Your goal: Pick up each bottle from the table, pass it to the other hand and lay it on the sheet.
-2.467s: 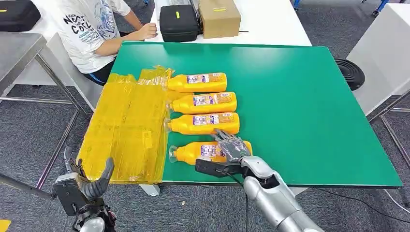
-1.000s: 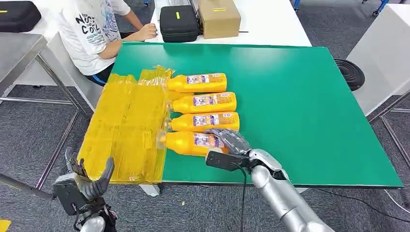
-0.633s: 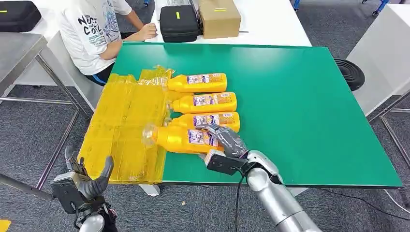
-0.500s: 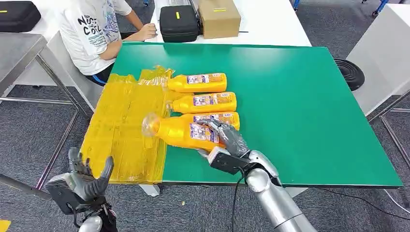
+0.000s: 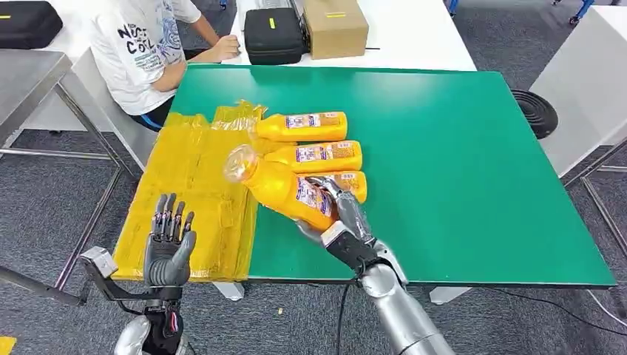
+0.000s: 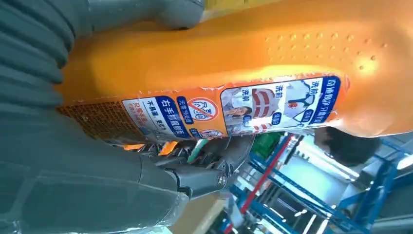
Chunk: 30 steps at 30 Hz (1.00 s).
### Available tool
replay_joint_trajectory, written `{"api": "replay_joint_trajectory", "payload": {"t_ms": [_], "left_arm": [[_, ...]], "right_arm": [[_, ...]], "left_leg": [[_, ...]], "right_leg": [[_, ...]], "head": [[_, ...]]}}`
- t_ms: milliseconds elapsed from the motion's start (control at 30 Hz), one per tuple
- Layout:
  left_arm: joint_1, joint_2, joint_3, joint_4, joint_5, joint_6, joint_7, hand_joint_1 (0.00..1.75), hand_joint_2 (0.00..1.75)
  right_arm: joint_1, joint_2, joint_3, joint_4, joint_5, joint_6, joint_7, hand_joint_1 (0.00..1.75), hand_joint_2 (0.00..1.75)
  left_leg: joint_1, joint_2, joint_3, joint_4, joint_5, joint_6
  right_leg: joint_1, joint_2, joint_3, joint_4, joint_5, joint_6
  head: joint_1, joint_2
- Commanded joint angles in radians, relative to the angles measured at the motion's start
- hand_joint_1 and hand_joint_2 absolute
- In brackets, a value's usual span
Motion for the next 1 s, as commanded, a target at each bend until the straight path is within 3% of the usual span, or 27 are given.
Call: {"api": "replay_joint_trajectory", "payload": {"t_ms": [33, 167, 667, 833, 1000], "left_arm": [[-0.115, 0.048, -0.110, 0.160, -0.053, -0.080, 0.016, 0.00, 1.75], [-0.155, 0.041, -0.160, 0.175, -0.202, 0.036, -0.008, 0.00, 1.75], [-0.215, 0.025, -0.230, 0.258, -0.333, 0.110, -0.016, 0.00, 1.75], [-0.211, 0.036, -0.243, 0.257, -0.205, -0.046, 0.001, 0.00, 1.75], [-0.216, 0.038, -0.248, 0.265, -0.175, -0.083, 0.009, 0.00, 1.75]], "right_arm": [[-0.055, 0.066, -0.038, 0.208, -0.026, -0.013, -0.030, 1.75, 1.75], [-0.051, 0.085, -0.006, 0.231, -0.054, 0.012, -0.030, 1.75, 1.75], [-0.061, 0.111, 0.065, 0.281, -0.067, 0.061, -0.030, 1.75, 1.75], [-0.074, 0.107, 0.065, 0.311, -0.061, 0.049, -0.029, 1.75, 1.75], [-0.070, 0.099, 0.056, 0.307, -0.060, 0.057, -0.029, 1.75, 1.75]], "left_leg": [[0.000, 0.000, 0.006, -0.001, -0.002, 0.000], [0.000, -0.001, 0.006, -0.001, -0.002, -0.001], [0.000, 0.000, 0.008, -0.001, -0.003, 0.000], [0.000, 0.000, 0.006, -0.001, -0.002, 0.000], [0.000, -0.001, 0.006, -0.001, -0.002, 0.000]], "right_leg": [[0.001, -0.002, 0.007, -0.001, -0.002, -0.003], [0.001, -0.002, 0.007, -0.001, -0.002, -0.003], [0.001, -0.001, 0.008, -0.001, -0.003, -0.003], [0.001, -0.001, 0.006, -0.001, -0.002, -0.002], [0.001, -0.002, 0.007, -0.001, -0.002, -0.002]], "head": [[0.000, 0.000], [0.000, 0.000], [0.000, 0.000], [0.000, 0.000], [0.000, 0.000]]}}
